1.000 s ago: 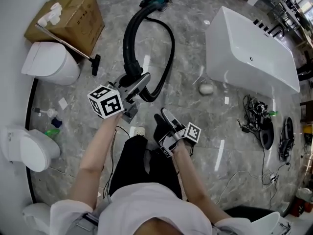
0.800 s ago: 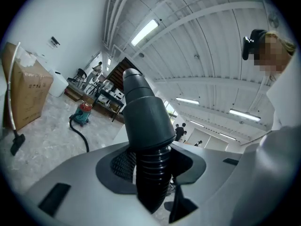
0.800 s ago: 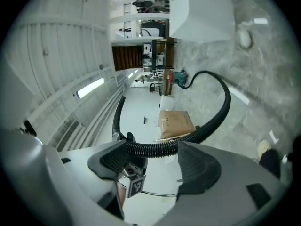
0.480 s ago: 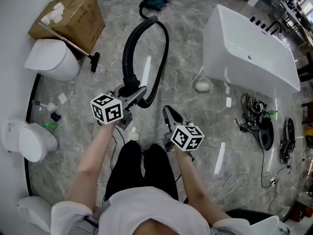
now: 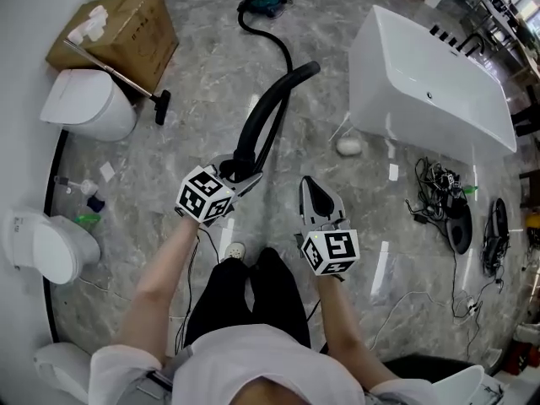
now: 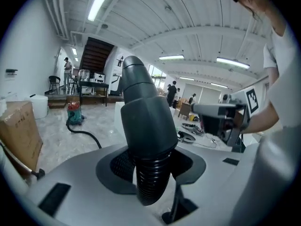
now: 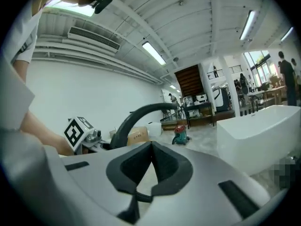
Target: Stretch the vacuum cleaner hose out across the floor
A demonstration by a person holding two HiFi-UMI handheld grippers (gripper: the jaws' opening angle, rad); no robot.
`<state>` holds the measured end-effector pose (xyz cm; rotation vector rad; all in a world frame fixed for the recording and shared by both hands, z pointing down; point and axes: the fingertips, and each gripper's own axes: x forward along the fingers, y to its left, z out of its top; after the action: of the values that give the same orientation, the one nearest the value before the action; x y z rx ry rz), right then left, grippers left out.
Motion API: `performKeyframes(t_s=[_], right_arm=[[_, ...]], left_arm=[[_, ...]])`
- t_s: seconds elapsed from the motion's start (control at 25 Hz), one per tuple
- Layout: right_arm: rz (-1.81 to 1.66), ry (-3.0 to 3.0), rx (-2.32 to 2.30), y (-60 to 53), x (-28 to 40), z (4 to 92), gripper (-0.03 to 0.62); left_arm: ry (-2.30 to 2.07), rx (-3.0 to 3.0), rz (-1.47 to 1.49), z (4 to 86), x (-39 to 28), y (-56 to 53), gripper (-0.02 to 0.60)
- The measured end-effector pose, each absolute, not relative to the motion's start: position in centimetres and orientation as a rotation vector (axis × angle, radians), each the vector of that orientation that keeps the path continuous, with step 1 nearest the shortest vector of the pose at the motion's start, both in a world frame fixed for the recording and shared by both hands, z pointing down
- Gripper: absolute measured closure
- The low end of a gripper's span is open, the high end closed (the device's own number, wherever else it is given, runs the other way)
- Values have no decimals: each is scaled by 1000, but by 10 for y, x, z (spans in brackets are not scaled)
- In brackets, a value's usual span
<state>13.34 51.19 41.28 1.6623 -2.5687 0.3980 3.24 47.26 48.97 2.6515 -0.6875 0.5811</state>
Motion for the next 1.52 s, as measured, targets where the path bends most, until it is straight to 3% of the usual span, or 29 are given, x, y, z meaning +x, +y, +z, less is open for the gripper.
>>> performKeyframes(t_s=[0.56,1.2,1.28,1.4,1.52], right_arm=[[495,-2513,1699,539,133,443,580],[603,-2447,1746,549,149,562,580],[615,-2450,1743,545,146,569,580],[619,-2465,1714,539,138,575,580],[621,-2473,1696,535,130,580,580]], left_arm=[[-490,2510,858,628,76,526,400],[-547,2282,1061,792,73,537,396],[-530,2250,1137,808,62,547,375],[-490,2176,1215,827,41,572,262],[-498,2106,1218,844,14,590,239]])
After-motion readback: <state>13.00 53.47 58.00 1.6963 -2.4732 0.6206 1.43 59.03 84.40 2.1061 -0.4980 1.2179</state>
